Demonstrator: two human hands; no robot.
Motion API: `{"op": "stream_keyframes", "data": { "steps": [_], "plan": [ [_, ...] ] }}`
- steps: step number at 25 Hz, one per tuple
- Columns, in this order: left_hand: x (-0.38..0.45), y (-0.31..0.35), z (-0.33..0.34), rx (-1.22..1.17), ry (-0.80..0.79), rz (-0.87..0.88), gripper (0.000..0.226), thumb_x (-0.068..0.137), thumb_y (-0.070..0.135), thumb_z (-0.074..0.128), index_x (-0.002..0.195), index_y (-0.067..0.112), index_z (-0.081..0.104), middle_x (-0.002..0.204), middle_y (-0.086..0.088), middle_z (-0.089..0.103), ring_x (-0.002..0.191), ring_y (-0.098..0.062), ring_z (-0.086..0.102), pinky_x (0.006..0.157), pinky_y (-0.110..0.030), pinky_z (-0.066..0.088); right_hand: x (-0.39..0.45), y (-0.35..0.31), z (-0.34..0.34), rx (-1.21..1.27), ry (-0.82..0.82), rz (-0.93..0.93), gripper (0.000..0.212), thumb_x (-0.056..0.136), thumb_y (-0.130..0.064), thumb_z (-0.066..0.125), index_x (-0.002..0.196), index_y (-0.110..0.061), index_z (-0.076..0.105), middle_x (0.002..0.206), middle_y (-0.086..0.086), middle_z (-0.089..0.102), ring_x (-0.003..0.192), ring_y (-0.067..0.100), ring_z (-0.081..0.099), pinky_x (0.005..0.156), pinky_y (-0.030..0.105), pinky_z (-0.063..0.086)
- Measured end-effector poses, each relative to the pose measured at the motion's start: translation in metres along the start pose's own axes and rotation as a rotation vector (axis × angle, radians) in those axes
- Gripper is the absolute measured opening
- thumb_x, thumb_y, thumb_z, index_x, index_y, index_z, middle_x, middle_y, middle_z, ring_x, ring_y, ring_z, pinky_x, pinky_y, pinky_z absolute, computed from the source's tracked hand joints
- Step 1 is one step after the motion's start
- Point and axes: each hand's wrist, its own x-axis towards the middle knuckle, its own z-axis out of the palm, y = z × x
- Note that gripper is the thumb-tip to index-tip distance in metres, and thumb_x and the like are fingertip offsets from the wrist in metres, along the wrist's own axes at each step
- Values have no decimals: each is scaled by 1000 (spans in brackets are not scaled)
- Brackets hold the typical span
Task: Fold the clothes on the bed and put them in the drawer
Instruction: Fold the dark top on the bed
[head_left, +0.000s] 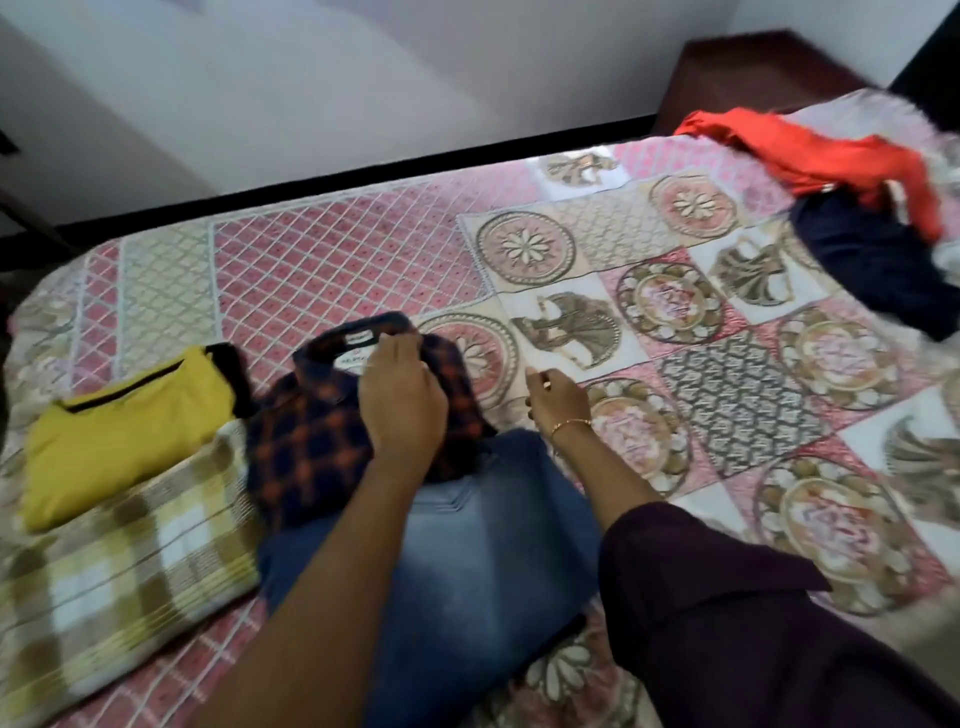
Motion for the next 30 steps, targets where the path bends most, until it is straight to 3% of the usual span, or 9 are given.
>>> {"op": "stream_keyframes", "data": {
  "steps": [3,9,16,19,22,27,30],
  "plan": [
    [-13,86,25,-93,-228,23,34,89,5,45,121,1,57,118,-21,58,107,-39,54,87,-44,41,-7,16,-55,-51,-30,-43,30,96,-31,47,82,-6,58,95,22,67,90,37,63,83,44,50],
    [-36,245,93,-85,-480,112,34,92,21,50,124,11,54,125,-11,56,112,-29,52,86,-34,42,10,91,-212,-31,36,88,33,96,-28,48,95,2,62,97,22,66,92,35,63,84,46,51],
    [-44,428,184,-189,-595,14,23,90,19,54,107,5,63,111,-15,63,103,-31,57,77,-33,43,52,179,-404,-20,107,156,28,96,-19,47,111,2,61,106,22,65,98,35,61,88,45,49],
    [-35,499,226,-201,-624,15,26,90,20,53,110,6,62,114,-14,62,106,-31,56,81,-32,43,89,197,-474,-19,149,163,20,94,-15,49,100,-1,61,106,23,64,100,37,60,89,47,49],
    [-17,549,269,-195,-636,78,26,90,19,51,109,5,61,113,-14,61,107,-30,54,81,-33,41,134,206,-517,-102,153,138,10,92,-14,52,90,-8,60,106,22,64,101,34,60,86,36,48],
    [20,588,367,-145,-751,105,22,90,13,50,110,4,55,112,-16,59,103,-32,55,78,-33,42,226,239,-545,-261,148,158,33,91,-19,57,121,-5,56,128,14,49,113,29,51,92,29,41],
    [29,600,416,-238,-852,-15,36,95,15,49,129,5,47,124,-19,56,112,-33,54,87,-34,43,270,259,-547,-376,44,183,55,90,-23,61,139,-11,38,140,10,36,125,30,42,99,34,38]
  ]
}}
